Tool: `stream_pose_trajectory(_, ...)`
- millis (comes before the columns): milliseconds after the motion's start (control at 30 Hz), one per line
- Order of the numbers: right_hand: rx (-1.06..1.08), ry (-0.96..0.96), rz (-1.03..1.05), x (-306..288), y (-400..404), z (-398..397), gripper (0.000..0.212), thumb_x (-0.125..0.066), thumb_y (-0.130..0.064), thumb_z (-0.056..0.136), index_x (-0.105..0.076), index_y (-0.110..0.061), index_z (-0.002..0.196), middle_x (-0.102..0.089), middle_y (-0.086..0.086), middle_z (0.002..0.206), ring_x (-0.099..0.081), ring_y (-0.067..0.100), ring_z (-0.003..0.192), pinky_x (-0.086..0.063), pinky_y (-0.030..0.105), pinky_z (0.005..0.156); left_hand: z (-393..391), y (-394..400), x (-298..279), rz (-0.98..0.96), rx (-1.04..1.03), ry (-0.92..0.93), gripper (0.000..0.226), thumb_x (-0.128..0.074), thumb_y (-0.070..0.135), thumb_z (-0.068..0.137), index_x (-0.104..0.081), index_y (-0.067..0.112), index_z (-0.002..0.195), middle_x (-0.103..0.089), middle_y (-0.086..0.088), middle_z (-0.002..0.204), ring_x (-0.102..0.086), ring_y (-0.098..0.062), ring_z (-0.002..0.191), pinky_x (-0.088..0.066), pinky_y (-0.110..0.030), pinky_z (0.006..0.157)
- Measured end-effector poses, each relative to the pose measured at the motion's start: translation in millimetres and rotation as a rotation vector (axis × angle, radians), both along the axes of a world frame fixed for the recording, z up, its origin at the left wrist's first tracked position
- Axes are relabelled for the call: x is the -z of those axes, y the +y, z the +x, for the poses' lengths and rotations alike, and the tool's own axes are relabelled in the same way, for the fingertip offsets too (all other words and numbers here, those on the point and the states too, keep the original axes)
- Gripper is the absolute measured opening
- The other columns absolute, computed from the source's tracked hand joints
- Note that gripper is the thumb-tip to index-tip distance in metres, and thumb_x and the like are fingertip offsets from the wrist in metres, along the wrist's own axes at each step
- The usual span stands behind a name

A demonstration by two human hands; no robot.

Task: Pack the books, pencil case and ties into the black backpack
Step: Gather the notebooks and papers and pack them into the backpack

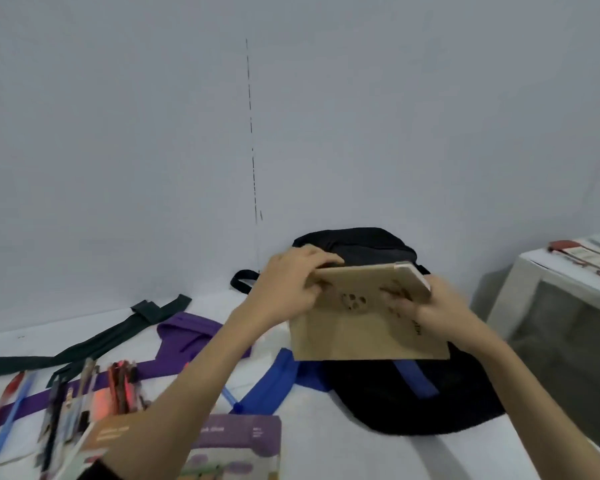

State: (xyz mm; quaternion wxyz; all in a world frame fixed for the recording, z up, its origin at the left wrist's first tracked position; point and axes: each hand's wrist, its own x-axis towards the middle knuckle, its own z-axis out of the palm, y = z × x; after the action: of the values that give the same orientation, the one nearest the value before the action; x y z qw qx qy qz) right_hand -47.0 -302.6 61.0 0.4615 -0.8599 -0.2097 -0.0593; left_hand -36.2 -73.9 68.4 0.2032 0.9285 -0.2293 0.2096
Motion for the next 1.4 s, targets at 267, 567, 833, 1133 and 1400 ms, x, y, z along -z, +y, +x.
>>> stream_pose_trajectory(267,0.215,0.284,0.595,25,-109,45,0.010,-0.064,-0.014,0.086,-0.067,-0.011,0.095,-0.073,0.008,0.091,-0.068,0.023,0.084,-0.054,0.036,0.074,32,-58,88,-0.988,-0.184,0.685,0.073,-0.070,0.042,0.082,-0.037,0.012,0.140,-0.052,-0.005,0.133,-0.051,-0.017,0.118,-0.043,-0.029,0.099)
stream_pose_trajectory(567,-0.029,0.738,0.647,52,-145,91,0.070,-0.091,-0.022,0.052,-0.063,-0.003,0.112,-0.070,0.020,0.101,-0.071,0.029,0.075,-0.060,0.037,0.060,61,-46,49,-1.269,-0.366,0.563,0.020,-0.052,0.008,0.095,-0.059,0.003,0.114,-0.065,-0.013,0.105,-0.062,-0.026,0.094,-0.050,-0.032,0.075)
stream_pose_trajectory(833,-0.092,0.868,0.682,44,-146,115,0.035,-0.070,-0.010,0.072,-0.064,0.004,0.103,-0.071,0.021,0.093,-0.071,0.029,0.067,-0.058,0.033,0.053,89,-76,-73,-0.824,-0.251,0.154,0.019,-0.054,0.009,0.092,-0.067,0.014,0.105,-0.067,-0.002,0.103,-0.062,-0.021,0.101,-0.048,-0.033,0.092)
stream_pose_trajectory(1133,0.199,0.791,0.872,56,-122,138,0.012,-0.048,-0.001,0.094,-0.058,0.003,0.098,-0.070,0.015,0.068,-0.068,0.025,0.054,-0.055,0.031,0.044,83,-118,-114,-0.417,-0.146,-0.014,0.018,-0.049,0.010,0.090,-0.066,0.008,0.094,-0.068,-0.007,0.092,-0.062,-0.023,0.090,-0.049,-0.039,0.083)
stream_pose_trajectory(1400,0.244,0.781,1.127,65,1,157,0.037,-0.049,-0.020,0.098,-0.045,-0.003,0.131,-0.055,0.012,0.120,-0.059,0.029,0.107,-0.053,0.039,0.086,75,-123,-102,-0.399,-0.119,-0.047,0.014,-0.052,0.010,0.088,-0.065,0.016,0.087,-0.065,0.001,0.082,-0.061,-0.020,0.085,-0.047,-0.035,0.081)
